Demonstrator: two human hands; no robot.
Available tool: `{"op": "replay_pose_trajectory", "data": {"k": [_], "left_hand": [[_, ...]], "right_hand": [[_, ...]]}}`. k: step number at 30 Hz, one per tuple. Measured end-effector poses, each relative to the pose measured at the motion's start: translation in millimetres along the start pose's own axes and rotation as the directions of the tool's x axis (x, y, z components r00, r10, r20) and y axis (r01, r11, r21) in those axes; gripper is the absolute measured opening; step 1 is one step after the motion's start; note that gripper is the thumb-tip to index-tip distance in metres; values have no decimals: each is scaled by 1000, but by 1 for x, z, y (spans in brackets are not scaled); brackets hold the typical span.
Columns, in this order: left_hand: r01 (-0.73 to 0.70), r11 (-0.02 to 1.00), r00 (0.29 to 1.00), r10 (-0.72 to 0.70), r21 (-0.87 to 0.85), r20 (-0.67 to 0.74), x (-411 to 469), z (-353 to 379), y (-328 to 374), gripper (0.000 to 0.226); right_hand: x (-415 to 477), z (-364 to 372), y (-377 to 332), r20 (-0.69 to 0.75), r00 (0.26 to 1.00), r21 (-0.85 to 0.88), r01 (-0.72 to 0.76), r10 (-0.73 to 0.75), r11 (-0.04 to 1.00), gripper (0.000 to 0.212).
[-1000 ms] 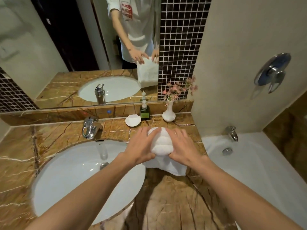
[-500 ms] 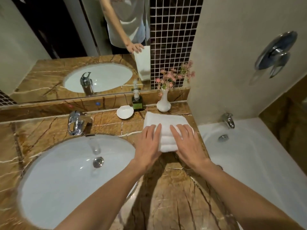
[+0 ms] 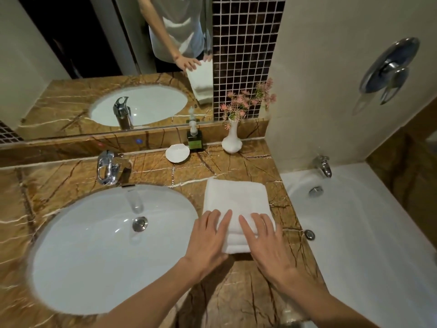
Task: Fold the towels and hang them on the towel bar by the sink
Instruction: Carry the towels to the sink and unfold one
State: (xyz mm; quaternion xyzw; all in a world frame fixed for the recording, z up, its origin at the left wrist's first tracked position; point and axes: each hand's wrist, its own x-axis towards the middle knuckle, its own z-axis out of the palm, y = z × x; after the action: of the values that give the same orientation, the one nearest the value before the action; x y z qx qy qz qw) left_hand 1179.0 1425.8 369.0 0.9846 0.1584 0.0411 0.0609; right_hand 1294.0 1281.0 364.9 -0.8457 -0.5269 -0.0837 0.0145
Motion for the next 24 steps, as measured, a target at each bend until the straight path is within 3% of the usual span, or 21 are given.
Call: {"op": "replay_pose_trajectory", "data": {"k": [5,9,14,17,20,24], "left_hand": [[-20,999,986,25,-32,165,-24,5,-1,88],[-100,994,979,106,-42,172,-37,12,-5,78],[-103,992,985,112,-71,131,-38,16,-6,70],[-34,986,998,40,-161,38,-34,6,-5,56],[83,952,995,-98,-293,-36,-23,-4,-6,50],[307,714,941,-326,-630,89,6,-17,-14,48]], "right_hand": [[-30,5,-17,115,993,-9,39,-37,999,117],[-48,5,-27,217,976,-20,2,3,1000,112],[-47,-11,-31,145,985,17,-99,95,995,62],[-35,-21,-33,113,977,45,-185,179,982,42],[-15,-28,-29,127,957,150,-279,262,948,35],[22,-36,-16,183,869,356,-495,460,793,40]]}}
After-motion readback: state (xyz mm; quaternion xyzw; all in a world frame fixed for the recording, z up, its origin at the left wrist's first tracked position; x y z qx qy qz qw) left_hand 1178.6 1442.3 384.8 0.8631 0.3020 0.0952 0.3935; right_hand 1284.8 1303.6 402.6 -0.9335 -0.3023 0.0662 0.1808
